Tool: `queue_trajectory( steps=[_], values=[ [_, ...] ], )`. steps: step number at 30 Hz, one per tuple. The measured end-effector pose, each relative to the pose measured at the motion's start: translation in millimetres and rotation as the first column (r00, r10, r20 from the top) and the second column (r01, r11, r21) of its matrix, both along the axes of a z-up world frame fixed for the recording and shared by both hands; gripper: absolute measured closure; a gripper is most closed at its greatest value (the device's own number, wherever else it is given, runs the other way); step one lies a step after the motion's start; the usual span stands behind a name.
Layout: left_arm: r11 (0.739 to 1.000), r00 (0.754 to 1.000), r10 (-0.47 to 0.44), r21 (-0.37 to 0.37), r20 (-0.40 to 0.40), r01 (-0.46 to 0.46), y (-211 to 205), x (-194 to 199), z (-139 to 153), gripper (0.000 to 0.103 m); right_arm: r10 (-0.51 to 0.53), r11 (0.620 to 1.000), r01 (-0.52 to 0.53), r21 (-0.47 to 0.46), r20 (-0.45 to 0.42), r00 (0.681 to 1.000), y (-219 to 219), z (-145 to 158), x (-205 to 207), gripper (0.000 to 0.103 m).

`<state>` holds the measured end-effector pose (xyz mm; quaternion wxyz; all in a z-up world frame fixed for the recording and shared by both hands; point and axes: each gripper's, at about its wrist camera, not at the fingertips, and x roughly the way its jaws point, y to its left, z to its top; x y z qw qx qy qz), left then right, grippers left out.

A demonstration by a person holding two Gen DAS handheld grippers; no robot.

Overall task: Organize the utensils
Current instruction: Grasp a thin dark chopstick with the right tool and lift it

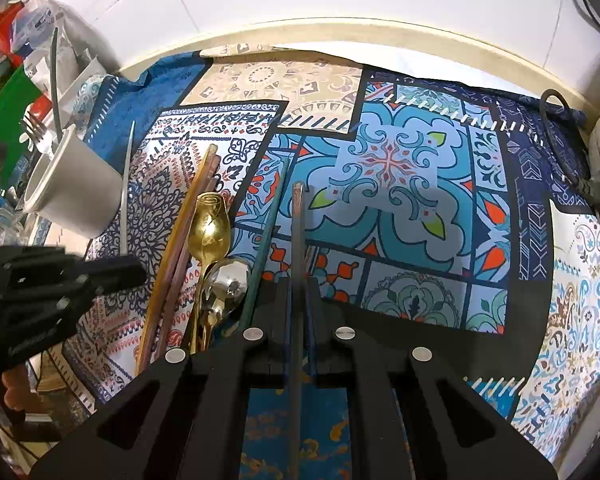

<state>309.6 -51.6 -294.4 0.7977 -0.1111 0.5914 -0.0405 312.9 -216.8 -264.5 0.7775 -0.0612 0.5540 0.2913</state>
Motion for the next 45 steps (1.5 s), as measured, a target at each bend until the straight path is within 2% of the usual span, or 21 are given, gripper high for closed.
queue_trajectory(
  steps=[4, 9, 15, 17, 20, 25, 31, 42, 45],
  values=[
    [1.0, 1.0, 0.02, -0.006, -0.017, -0.02, -0.7, 15.9, -10.4, 0.099, 0.004, 1.0, -0.004, 0.009, 0.019, 1.0, -0.3, 6.6, -3.8, 0.097],
    [0.999, 0.999, 0.039, 0.032, -0.026, -0.038, -1.8, 28.5, -12.2, 0.097, 0.002, 1.0, -0.002, 0.019, 0.025, 1.0, -1.0, 9.7, -5.9, 0.097],
    [0.997, 0.997, 0.073, -0.001, -0.037, -0.073, 1.9, 40.3, -14.2, 0.099, -0.006, 1.0, 0.005, 0.026, 0.032, 0.999, -2.3, 12.2, -6.0, 0.097],
    [0.998, 0.997, 0.055, 0.004, -0.045, -0.055, 1.4, 40.6, -14.1, 0.099, -0.009, 0.999, 0.007, 0.035, 0.035, 0.999, -1.9, 13.6, -5.2, 0.097],
    [0.999, 0.996, 0.017, -0.033, -0.083, -0.02, -1.1, 31.7, -15.3, 0.099, -0.01, 0.999, 0.008, 0.047, 0.041, 0.999, -1.7, 16.9, -5.6, 0.097],
    [0.999, 0.993, -0.044, -0.025, -0.112, 0.041, -6.9, 0.8, -15.1, 0.099, -0.001, 0.999, -0.002, 0.054, 0.055, 0.998, -0.2, 21.5, -6.9, 0.097],
    [0.999, 0.993, -0.05, 0.006, -0.106, 0.051, -12.5, 3.5, -15.7, 0.098, 0.005, 0.999, -0.008, 0.052, 0.059, 0.998, 1.9, 22.3, -8.1, 0.097],
    [0.999, 0.996, 0.014, -0.037, -0.088, -0.017, -6.5, 24.1, -15.5, 0.099, 0.0, 0.998, -0.006, 0.061, 0.093, 0.996, 1.8, 35.7, -18.5, 0.097],
    [1.0, 0.997, -0.004, -0.005, -0.071, 0.003, -13.2, 20.5, -13.7, 0.099, -0.006, 0.997, -0.001, 0.071, 0.105, 0.994, 1.2, 41.0, -20.6, 0.097]
  ],
)
